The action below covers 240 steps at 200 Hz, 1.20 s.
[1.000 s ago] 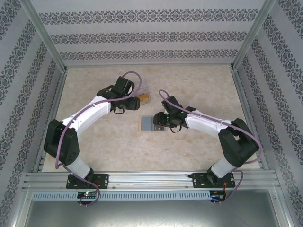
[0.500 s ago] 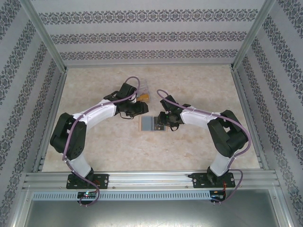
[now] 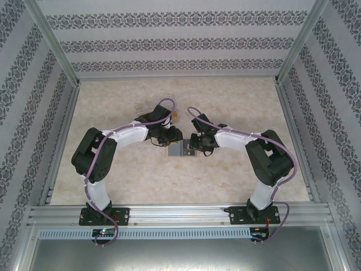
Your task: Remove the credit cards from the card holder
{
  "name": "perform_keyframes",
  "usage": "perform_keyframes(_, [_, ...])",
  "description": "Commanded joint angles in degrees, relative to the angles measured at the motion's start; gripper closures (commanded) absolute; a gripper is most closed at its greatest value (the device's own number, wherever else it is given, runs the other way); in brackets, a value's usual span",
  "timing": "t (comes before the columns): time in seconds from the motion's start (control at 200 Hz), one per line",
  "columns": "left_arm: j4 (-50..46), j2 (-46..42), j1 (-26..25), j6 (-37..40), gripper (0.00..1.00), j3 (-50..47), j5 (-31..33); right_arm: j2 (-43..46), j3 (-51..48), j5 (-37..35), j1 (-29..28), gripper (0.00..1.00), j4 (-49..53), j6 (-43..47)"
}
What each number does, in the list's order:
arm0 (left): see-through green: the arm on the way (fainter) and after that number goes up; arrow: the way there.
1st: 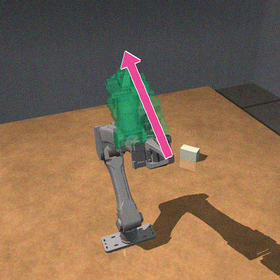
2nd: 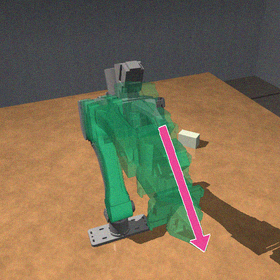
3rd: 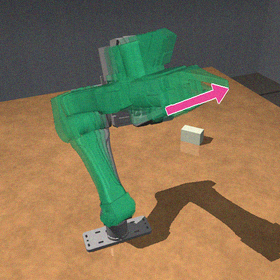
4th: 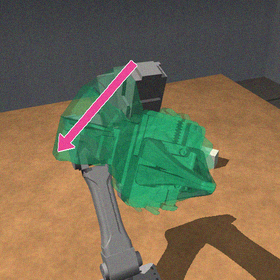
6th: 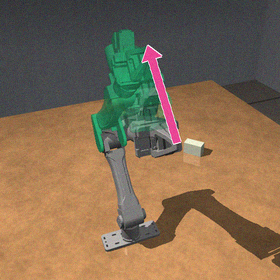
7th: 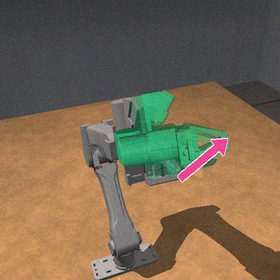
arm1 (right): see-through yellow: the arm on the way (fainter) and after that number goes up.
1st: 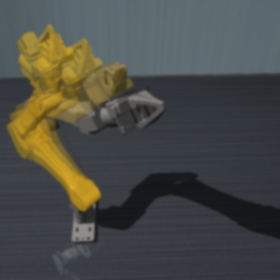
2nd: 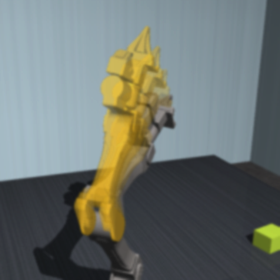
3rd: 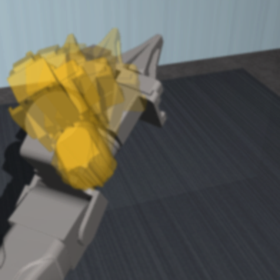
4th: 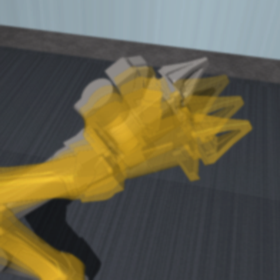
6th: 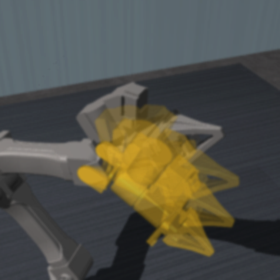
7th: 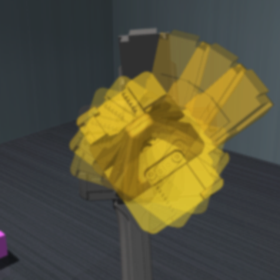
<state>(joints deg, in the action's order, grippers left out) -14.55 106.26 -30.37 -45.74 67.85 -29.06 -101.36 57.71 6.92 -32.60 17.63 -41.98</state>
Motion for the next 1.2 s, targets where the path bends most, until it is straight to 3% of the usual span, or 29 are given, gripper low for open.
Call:
perform_keyframes(0.0, [2.5,1.7,-0.5,-0.8,0.72,0.0,-1.7,-1.4,-0.1,1.0,0.7,0.76,0.1,0.4])
perform_keyframes(0.55, [7.0,5.9,-0.5,-1.7,0.74,-0.1,-6.7,-1.4,-1.0,2.4,1.1,0.78,-0.3,0.6])
perform_keyframes(0.969, [5.4,7.1,-0.5,-0.7,0.73,0.3,-4.3,-1.2,-1.6,2.6,1.2,0.79,-0.6,0.5])
perform_keyframes(1.194, [9.7,8.2,-0.4,-1.6,0.74,-0.2,-8.6,-1.3,-1.6,3.2,1.2,0.79,-0.8,0.4])
